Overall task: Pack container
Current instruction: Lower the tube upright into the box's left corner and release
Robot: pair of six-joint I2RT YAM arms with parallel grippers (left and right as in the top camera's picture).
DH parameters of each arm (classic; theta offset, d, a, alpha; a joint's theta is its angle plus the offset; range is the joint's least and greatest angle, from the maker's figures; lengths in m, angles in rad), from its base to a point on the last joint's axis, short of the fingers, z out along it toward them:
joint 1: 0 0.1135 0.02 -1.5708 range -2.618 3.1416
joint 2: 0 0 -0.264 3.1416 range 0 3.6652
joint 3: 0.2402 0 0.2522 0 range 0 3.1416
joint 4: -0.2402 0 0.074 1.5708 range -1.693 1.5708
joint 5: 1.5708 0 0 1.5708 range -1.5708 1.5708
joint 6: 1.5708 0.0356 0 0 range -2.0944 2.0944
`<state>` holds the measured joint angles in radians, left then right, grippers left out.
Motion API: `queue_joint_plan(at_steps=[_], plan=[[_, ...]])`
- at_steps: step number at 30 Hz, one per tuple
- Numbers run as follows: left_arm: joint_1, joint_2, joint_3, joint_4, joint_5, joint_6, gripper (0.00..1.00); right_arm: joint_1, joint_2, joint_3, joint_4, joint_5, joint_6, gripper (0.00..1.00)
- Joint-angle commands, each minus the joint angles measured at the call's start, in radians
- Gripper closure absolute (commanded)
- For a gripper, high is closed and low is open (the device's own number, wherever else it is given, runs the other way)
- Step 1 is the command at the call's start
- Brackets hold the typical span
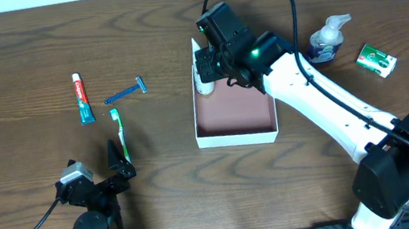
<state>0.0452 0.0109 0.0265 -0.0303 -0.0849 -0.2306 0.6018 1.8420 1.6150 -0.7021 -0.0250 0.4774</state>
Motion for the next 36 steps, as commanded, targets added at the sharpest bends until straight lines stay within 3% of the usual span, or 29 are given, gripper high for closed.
queue_joint_plan(at_steps=[1,6,22,27,33,36], plan=[[0.005,-0.005,-0.023,-0.035,-0.011,0.016,0.02,0.01,0.01,0.02,-0.006,0.021,0.09,0.91],[0.005,-0.005,-0.023,-0.035,-0.011,0.016,0.02,0.021,0.01,0.02,-0.01,0.059,0.163,0.98],[0.005,-0.005,-0.023,-0.035,-0.011,0.016,0.02,0.105,0.01,0.02,-0.008,0.225,0.344,0.97],[0.005,-0.005,-0.023,-0.035,-0.011,0.016,0.02,0.114,0.01,0.02,-0.001,0.243,0.357,0.83],[0.005,-0.005,-0.023,-0.035,-0.011,0.016,0.02,0.112,0.01,0.02,0.007,0.246,0.356,0.38],[0.005,-0.005,-0.023,-0.035,-0.011,0.016,0.02,0.112,0.009,0.021,0.007,0.245,0.356,0.29]])
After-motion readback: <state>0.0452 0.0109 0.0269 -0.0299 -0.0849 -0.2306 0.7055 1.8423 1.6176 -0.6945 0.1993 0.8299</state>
